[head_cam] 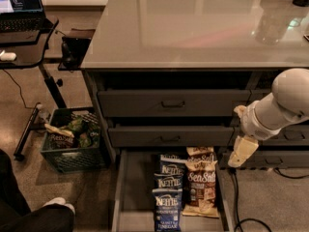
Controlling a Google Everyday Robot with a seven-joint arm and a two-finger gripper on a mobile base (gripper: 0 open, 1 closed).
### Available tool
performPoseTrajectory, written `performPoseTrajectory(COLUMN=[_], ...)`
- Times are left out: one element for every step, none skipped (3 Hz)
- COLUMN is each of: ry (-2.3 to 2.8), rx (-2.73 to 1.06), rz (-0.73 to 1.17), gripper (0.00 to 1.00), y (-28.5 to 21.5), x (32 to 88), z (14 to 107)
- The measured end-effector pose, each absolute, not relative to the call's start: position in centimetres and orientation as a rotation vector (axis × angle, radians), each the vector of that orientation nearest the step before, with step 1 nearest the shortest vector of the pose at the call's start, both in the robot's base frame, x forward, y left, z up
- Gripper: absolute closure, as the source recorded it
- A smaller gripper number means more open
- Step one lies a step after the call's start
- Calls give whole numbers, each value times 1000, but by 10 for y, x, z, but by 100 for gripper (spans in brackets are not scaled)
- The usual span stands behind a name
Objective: Pick brown chip bag from bottom drawer and place on counter
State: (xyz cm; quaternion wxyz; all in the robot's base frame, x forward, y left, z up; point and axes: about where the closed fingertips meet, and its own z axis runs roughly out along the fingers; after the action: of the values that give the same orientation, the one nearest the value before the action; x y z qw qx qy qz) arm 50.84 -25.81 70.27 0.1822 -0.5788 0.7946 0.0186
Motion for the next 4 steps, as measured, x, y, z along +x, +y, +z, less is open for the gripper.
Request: performPoseTrajectory(ry=[2243, 2251, 2268, 2254], rx=[-1633, -1581, -1469, -1360], rz=[53, 88, 140, 216], gripper=[0, 0, 0, 0], y=[-258, -266, -288, -305], x=[508, 510, 512, 517], z=[703, 670, 610, 551])
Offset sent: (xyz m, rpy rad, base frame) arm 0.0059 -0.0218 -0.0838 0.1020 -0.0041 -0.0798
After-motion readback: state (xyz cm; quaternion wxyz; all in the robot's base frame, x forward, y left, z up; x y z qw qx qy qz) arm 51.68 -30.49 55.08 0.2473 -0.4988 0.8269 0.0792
